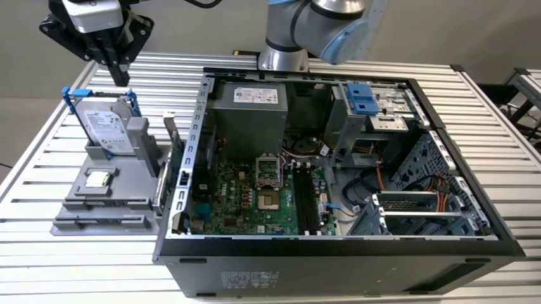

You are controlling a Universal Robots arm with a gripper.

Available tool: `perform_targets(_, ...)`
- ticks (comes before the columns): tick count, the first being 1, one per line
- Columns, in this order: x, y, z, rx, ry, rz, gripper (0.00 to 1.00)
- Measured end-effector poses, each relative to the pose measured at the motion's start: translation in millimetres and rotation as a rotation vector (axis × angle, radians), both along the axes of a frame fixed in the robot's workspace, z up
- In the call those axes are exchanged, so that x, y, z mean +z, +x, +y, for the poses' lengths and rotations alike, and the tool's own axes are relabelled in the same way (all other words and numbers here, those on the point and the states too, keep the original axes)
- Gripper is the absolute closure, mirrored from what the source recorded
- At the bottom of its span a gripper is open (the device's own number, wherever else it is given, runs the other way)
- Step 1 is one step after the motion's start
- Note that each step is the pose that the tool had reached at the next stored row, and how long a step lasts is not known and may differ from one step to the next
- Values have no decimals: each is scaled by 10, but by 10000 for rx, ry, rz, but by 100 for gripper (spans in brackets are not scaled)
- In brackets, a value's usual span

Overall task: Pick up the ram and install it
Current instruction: 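Reach for the ram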

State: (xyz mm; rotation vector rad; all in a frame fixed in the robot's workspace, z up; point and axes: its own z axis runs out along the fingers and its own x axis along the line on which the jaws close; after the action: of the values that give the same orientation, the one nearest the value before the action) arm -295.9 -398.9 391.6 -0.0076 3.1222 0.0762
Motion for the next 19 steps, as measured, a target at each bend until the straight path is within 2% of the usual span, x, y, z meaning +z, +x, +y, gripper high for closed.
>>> perform_targets(19, -13, -309, 0, 44, 0, 0, 100)
